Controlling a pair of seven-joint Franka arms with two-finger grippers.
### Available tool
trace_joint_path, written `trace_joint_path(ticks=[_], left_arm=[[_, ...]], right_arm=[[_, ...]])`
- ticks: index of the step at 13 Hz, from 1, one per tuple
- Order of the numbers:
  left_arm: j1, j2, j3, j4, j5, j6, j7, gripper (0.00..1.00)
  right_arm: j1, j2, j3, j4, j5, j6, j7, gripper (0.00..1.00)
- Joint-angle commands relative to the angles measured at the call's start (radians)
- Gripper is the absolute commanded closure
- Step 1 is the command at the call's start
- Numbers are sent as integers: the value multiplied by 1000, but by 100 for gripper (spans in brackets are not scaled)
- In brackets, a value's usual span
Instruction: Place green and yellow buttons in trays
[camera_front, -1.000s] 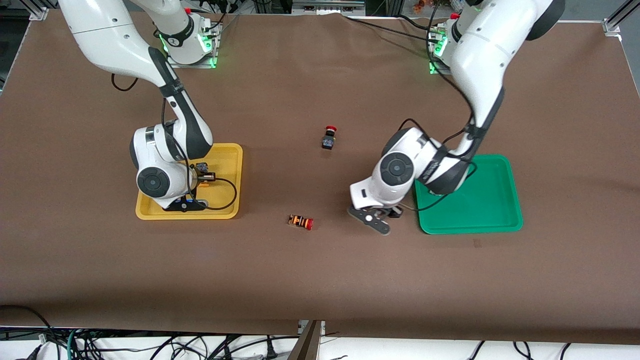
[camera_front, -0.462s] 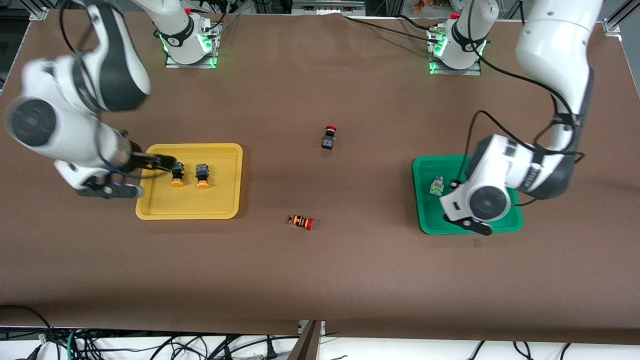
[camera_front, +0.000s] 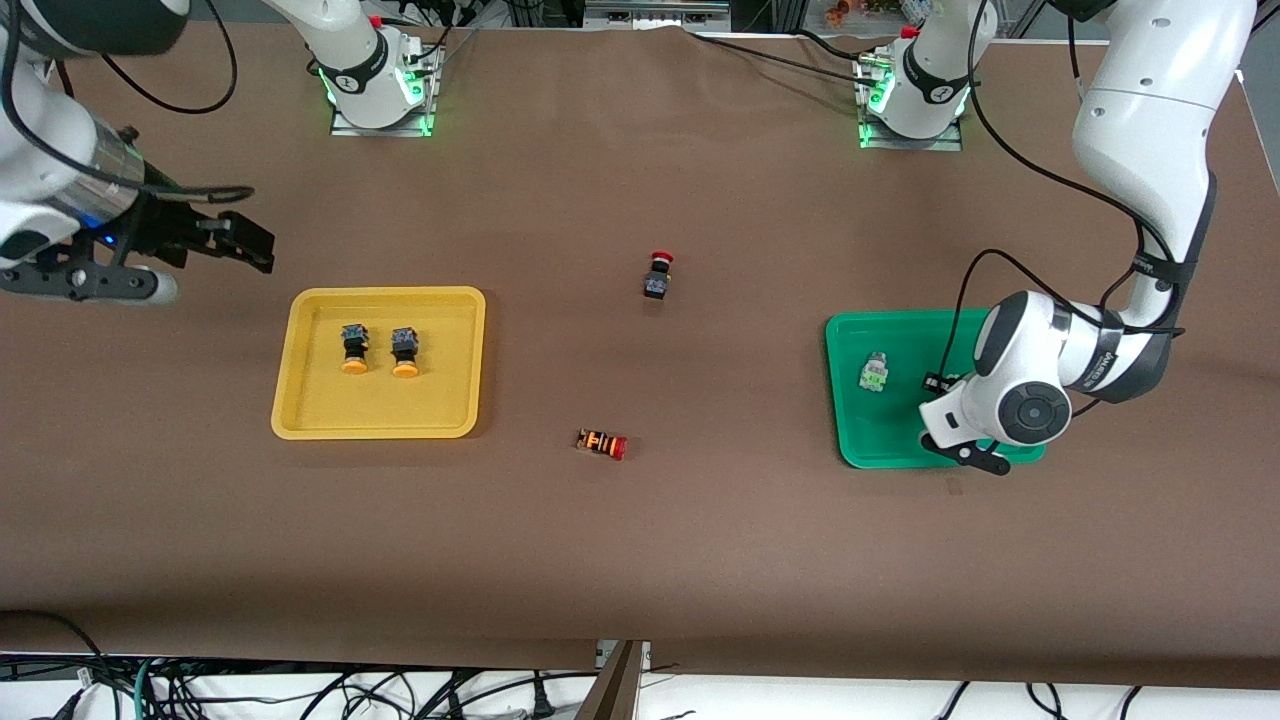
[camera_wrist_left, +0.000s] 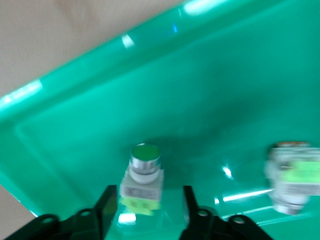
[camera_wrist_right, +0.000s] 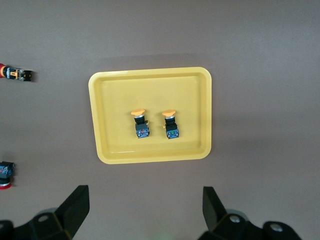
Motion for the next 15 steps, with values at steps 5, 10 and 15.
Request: trace_joint_path(ticks=[5, 10, 15], left_arm=[[5, -365, -39, 248, -85, -312, 9, 0], [-246, -654, 338, 47, -314, -308, 8, 0], [-175, -700, 320, -66, -357, -237, 9, 0]], right_arm=[[-70, -83, 21, -40, 0, -77, -47, 0], [-52, -47, 18, -6, -5, -88, -79, 0], [-54, -32, 16, 8, 2, -88, -84, 0]])
